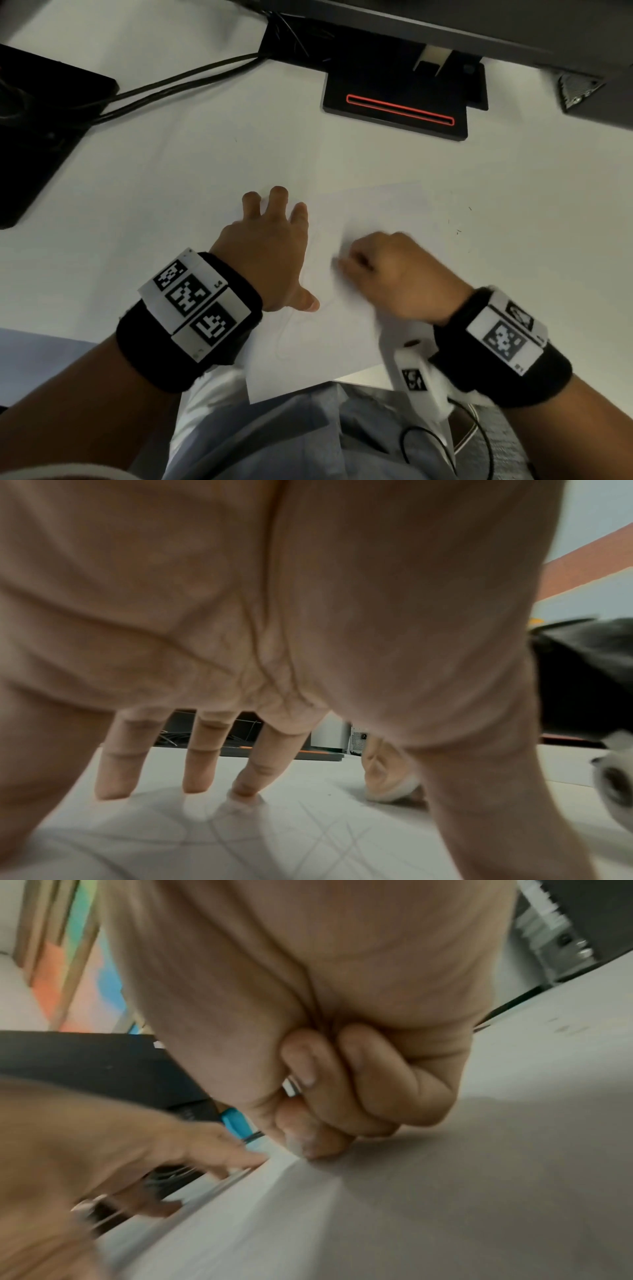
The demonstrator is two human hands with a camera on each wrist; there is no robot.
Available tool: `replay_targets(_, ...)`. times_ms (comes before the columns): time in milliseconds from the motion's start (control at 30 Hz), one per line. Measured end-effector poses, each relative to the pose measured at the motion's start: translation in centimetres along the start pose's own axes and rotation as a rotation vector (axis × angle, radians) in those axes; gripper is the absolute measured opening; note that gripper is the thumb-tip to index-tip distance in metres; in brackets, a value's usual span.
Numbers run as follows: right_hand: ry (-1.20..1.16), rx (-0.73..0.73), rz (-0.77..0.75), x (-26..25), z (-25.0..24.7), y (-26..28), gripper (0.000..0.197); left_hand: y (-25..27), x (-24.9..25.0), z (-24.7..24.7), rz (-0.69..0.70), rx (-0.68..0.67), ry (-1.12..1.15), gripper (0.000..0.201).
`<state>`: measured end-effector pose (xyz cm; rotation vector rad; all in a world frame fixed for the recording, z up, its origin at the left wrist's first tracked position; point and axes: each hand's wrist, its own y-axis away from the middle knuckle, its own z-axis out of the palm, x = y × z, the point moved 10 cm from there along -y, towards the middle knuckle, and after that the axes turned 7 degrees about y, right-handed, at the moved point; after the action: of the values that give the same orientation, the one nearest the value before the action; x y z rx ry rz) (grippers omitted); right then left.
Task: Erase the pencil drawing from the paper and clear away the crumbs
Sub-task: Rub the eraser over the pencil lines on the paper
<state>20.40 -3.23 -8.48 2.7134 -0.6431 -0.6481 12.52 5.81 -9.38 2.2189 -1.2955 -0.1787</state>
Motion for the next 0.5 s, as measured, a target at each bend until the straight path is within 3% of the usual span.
replay_targets(67, -0.022, -0.065, -0.004, -0.1, 0.9, 0.5, 0.048, 0.0, 0.0, 0.0, -0.002, 0.001, 0.003, 0.119)
replay_targets(200, -0.042, 0.097, 0.142, 4.1, -2.3, -0.3, 0.051, -0.1, 0.1, 0.0, -0.012, -0.009, 0.009, 0.118)
replay_targets(367, -0.019, -0.016, -0.014, 0.4, 0.9, 0.8, 0.047, -0.2, 0.0, 0.0, -0.014, -0.003, 0.000, 0.120)
replay_targets(500, -0.062, 0.095, 0.136, 4.0, -1.9, 0.0, 0.049, -0.2, 0.1, 0.0, -0.020, -0.010, 0.001, 0.121)
